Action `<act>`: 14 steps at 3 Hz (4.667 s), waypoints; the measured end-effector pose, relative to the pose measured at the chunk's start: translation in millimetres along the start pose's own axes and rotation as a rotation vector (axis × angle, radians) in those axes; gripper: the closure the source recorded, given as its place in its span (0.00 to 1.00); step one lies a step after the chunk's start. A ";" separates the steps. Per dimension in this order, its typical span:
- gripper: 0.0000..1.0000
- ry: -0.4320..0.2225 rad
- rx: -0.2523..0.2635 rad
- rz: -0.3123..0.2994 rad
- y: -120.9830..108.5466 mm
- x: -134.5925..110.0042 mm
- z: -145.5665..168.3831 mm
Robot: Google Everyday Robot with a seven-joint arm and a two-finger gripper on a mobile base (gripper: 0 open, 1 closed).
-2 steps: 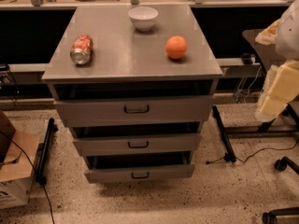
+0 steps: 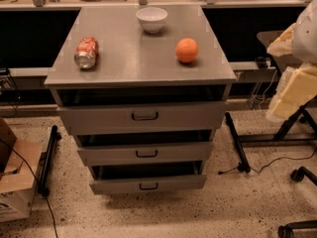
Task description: Open top drawer
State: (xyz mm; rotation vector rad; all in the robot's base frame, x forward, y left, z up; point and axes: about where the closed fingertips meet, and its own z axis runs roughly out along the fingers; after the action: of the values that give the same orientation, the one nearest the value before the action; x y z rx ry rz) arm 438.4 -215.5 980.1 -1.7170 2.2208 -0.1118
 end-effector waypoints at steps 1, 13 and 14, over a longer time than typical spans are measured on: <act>0.42 -0.013 0.030 -0.027 -2.0 -14.7 -0.8; 0.00 -0.273 -0.202 0.095 -54.8 -64.0 347.5; 0.25 -0.267 -0.257 0.080 -65.2 -67.1 373.7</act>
Offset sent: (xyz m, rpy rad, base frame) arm 0.0044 0.0119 0.0039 -0.0029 -0.0316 0.0203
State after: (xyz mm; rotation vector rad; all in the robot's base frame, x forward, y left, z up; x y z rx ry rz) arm 627.5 -117.6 659.1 -1.6503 2.1716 0.4150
